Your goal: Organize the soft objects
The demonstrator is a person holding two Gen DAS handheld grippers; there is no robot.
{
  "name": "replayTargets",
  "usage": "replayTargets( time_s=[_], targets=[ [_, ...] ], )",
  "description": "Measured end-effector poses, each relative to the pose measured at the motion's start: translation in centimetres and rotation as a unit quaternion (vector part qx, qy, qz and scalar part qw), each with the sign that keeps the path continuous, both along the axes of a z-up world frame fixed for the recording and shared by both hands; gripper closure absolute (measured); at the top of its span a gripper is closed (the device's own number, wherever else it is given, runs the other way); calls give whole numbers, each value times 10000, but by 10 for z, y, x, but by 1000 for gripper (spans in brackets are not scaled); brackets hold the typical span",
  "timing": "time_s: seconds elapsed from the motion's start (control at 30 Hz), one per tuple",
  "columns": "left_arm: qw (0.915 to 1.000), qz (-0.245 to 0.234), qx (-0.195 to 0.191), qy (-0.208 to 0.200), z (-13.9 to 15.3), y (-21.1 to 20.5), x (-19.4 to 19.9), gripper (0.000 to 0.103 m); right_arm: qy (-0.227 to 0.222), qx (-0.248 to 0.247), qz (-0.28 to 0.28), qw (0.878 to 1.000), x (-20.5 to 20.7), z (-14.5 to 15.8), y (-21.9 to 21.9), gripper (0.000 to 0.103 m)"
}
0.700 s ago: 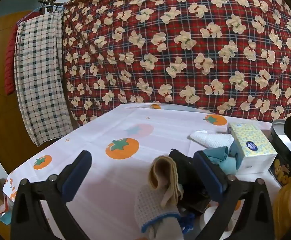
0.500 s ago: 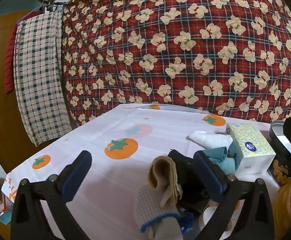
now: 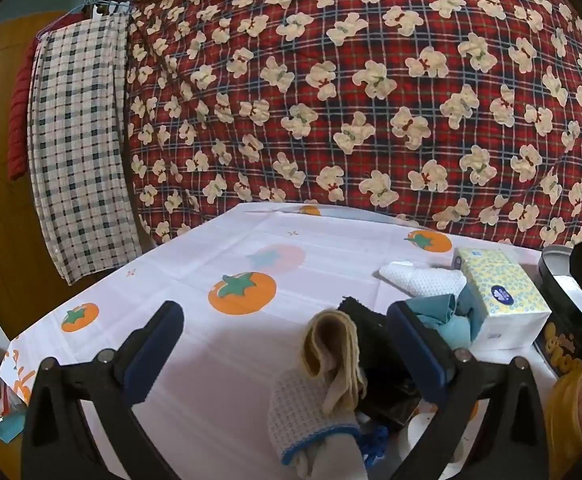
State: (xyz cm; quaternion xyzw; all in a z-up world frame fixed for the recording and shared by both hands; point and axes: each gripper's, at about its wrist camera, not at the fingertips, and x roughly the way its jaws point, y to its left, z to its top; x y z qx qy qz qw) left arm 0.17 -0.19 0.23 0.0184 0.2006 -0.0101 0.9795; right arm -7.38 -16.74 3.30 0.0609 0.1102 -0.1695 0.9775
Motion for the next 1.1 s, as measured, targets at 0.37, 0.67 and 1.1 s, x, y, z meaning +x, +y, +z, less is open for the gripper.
replayTargets(
  time_s=[0.37, 0.67, 1.1],
  targets=[
    [10000, -4, -35, 15, -1, 1, 0, 0, 9, 10, 1, 10000, 0, 0, -1, 0],
    [10000, -6, -47, 23, -1, 2, 1, 0, 11, 10, 4, 10000, 0, -1, -1, 0],
    [10000, -4, -54, 26, -1, 2, 1, 0, 12, 10, 12, 10000, 0, -1, 0, 0]
  ],
)
